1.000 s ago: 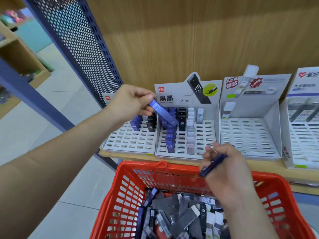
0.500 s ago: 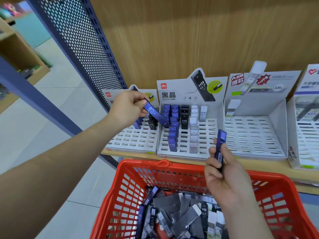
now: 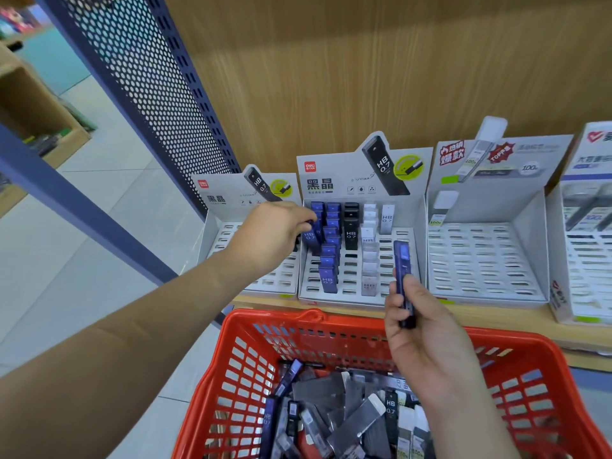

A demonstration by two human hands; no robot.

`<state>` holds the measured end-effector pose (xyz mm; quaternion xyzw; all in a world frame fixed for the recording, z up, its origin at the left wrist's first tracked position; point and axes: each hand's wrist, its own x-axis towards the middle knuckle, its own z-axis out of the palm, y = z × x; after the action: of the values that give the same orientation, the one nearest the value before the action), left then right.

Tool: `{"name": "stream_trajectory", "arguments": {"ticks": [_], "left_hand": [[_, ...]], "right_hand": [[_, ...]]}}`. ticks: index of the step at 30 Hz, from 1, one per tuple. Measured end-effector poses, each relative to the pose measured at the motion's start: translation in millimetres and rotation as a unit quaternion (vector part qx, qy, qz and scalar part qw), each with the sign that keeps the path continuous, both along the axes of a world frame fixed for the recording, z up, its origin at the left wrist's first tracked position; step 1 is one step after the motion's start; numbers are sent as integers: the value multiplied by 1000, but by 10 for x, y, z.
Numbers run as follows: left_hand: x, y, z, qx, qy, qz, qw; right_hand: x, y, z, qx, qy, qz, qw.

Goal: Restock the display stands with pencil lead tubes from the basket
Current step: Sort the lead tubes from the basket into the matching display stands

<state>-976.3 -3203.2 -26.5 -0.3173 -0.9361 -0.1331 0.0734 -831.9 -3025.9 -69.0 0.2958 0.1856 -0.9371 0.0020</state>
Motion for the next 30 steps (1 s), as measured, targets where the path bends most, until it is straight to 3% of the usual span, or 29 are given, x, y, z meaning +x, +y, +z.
{"name": "stream_trajectory", "arguments": {"ticks": [4,9,12,20,22,24,26,28,30], "left_hand": [[10,31,40,9,-29,47,998],[-4,50,28,-49,23,-31,998],[-40,47,-76,-18,46,-37,998],[62,199,23,80,-23,105,991],[103,272,196,137,-102,109,979],[207,376,403,241,-312,95,914],[302,428,549,262,-447,50,854],[339,418,595,270,-477,13,836],[337,387,598,282,-450,11,848]], "right_hand": [[11,-28,33,26,1,5,1000],[19,-42,41,34,-9,-6,999],[21,-50,42,34,4,-14,999],[26,-60,55,102,15,-5,995],[24,-69,65,128,14,-3,992],[17,-92,83,147,13,-5,989],[17,-112,112,143,16,-4,990],[28,-125,170,121,32,15,992],[38,-127,223,107,42,46,992]]}}
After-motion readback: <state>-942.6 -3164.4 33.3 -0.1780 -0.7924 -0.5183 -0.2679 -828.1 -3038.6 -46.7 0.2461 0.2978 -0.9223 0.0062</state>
